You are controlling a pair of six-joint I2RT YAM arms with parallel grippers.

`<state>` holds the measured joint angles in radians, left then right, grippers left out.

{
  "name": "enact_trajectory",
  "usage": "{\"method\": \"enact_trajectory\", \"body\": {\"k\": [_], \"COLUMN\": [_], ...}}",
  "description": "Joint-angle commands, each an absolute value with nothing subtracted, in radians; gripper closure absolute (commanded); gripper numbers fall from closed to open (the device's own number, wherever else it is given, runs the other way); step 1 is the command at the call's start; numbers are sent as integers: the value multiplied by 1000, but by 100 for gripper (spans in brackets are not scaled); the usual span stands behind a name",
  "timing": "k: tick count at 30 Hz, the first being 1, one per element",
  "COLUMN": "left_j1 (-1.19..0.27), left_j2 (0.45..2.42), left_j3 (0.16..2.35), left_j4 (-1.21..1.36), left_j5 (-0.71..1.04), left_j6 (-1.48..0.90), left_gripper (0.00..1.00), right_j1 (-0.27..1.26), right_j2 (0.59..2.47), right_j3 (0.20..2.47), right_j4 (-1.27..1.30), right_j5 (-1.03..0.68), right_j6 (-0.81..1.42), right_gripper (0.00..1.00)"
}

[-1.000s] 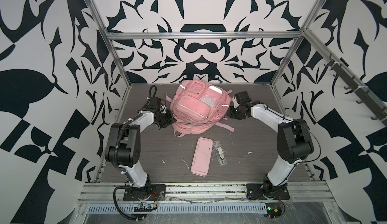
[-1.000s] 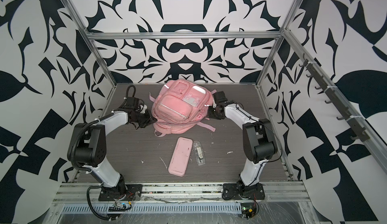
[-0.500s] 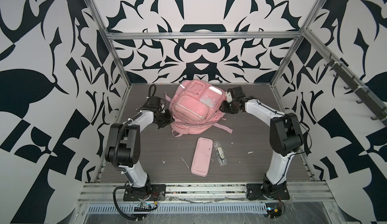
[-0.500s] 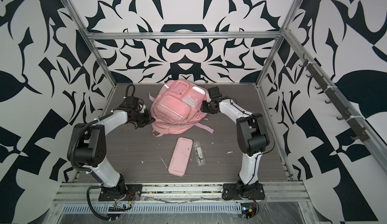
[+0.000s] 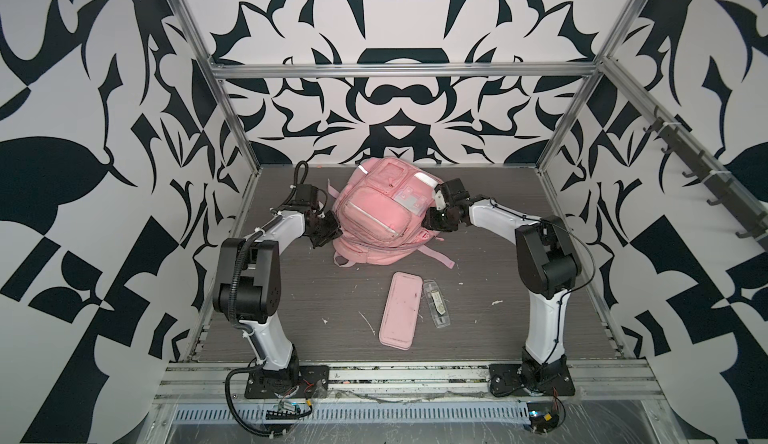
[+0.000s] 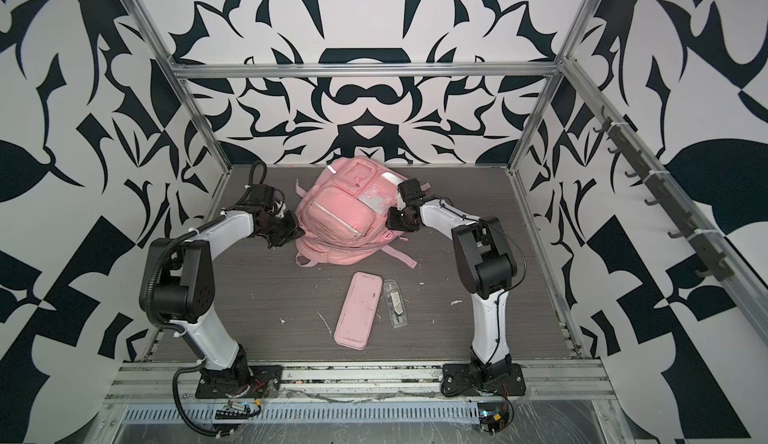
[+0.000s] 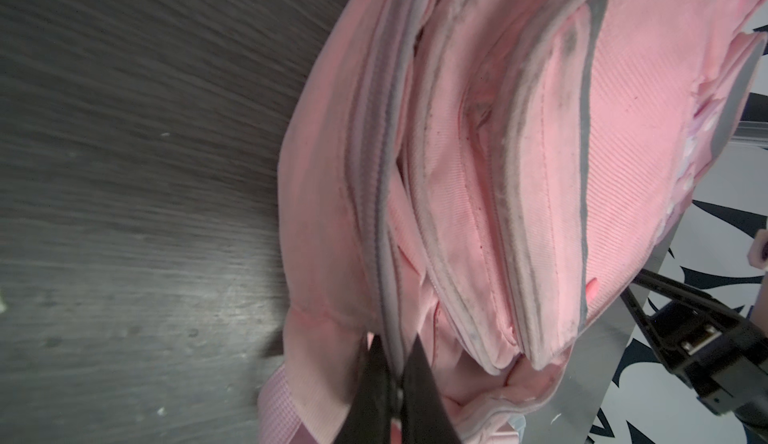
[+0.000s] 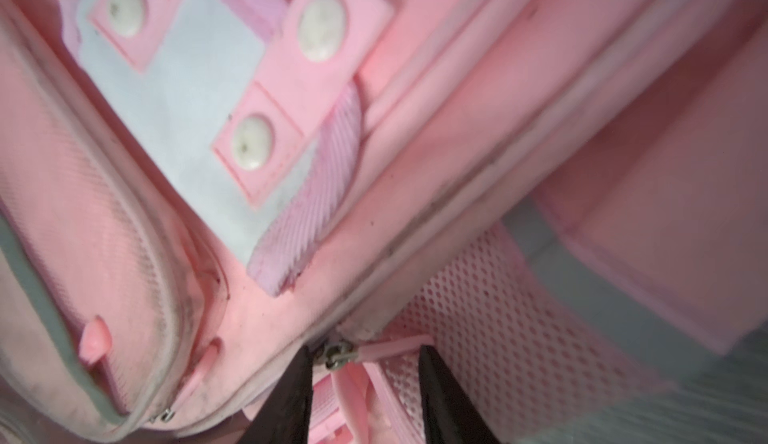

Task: Pack the student bag

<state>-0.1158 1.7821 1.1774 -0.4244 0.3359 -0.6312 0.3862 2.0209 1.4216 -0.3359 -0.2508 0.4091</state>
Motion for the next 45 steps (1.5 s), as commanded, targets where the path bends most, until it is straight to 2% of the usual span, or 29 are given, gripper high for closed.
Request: {"method": "enact_trajectory", "body": {"k": [1, 8, 19, 29, 36, 45], "left_j1": [-109, -97, -94, -108, -162, -240], "left_j2": [1807, 1864, 1912, 1769, 1734, 1809], "left_j3": [1211, 1261, 1344, 1303, 1294, 1299], "left_j4": [-413, -399, -421, -478, -478, -430], "left_j5": [318, 312, 328, 322, 346, 382], "left_j6": [-640, -660, -653, -613, -609, -626], "left_gripper": [92, 89, 80, 58, 55, 55], "right_j1": [408, 446, 516, 522, 519, 519], "right_j2": [1980, 1928, 1810, 1678, 1731, 1764], "right_j3": [1355, 1249, 1223, 1254, 1256, 1262], "right_j4": [-345, -334, -388, -448, -435, -420], "right_j5": [-239, -240, -235, -139, -92, -66], "right_j6": [406, 405, 399, 326, 306, 298], "right_gripper": [56, 56, 56, 50, 52, 58]}}
